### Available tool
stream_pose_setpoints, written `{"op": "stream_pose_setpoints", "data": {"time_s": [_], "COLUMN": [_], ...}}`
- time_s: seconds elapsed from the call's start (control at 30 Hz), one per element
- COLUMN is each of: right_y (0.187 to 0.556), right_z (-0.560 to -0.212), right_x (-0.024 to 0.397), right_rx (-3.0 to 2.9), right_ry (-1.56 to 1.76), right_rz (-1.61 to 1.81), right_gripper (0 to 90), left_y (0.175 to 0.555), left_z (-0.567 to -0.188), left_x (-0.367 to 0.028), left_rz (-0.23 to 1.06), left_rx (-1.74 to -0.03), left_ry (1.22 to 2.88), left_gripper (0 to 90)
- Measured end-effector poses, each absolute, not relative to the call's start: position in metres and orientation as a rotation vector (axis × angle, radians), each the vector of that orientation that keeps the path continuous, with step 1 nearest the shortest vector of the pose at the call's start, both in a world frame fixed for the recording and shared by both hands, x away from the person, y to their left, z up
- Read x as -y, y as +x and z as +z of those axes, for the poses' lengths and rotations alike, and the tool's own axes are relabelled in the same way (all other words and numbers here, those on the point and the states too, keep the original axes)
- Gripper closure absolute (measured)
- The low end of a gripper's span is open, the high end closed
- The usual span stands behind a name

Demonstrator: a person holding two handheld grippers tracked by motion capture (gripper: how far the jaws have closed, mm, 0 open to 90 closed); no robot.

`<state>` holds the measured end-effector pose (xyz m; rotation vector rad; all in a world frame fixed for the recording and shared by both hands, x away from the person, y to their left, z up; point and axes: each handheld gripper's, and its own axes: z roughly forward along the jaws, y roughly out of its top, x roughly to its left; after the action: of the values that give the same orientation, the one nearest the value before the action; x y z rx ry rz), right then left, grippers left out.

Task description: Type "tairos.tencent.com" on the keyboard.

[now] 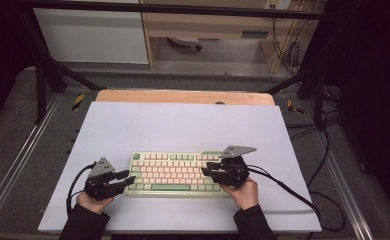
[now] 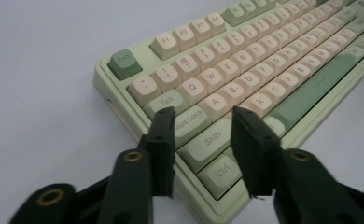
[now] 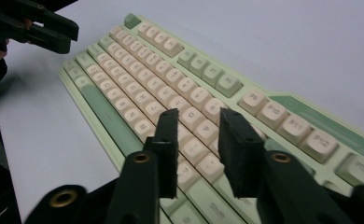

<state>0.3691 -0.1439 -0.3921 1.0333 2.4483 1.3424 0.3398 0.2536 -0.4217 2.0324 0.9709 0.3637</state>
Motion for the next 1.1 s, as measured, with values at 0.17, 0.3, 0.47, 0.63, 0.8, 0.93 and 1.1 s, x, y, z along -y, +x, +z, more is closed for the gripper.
{"op": "stream_pose_setpoints", "data": {"time_s": [0.17, 0.3, 0.47, 0.63, 0.8, 0.93, 1.1], "right_y": [0.366, 0.364, 0.356, 0.349, 0.343, 0.340, 0.337], "right_z": [-0.394, -0.398, -0.408, -0.420, -0.432, -0.439, -0.443], "right_x": [0.168, 0.187, 0.208, 0.227, 0.242, 0.249, 0.252], "right_rx": [-2.385, -2.388, -2.356, -2.349, -2.362, -2.369, -2.379], "right_ry": [1.048, 1.092, 1.111, 1.146, 1.146, 1.170, 1.159], "right_rz": [1.372, 1.371, 1.347, 1.307, 1.275, 1.261, 1.243], "right_gripper": [38.0, 23.0, 11.6, 4.2, 0.4, 0.3, 0.2], "left_y": [0.340, 0.338, 0.336, 0.334, 0.332, 0.331, 0.330], "left_z": [-0.422, -0.422, -0.425, -0.430, -0.435, -0.437, -0.440], "left_x": [-0.256, -0.261, -0.269, -0.274, -0.276, -0.277, -0.278], "left_rz": [0.368, 0.368, 0.361, 0.343, 0.334, 0.336, 0.331], "left_rx": [-0.960, -0.954, -0.959, -0.944, -0.926, -0.922, -0.925], "left_ry": [2.045, 2.059, 2.074, 2.084, 2.082, 2.088, 2.091], "left_gripper": [37.8, 22.6, 11.8, 8.8, 8.1, 8.2, 8.3]}}
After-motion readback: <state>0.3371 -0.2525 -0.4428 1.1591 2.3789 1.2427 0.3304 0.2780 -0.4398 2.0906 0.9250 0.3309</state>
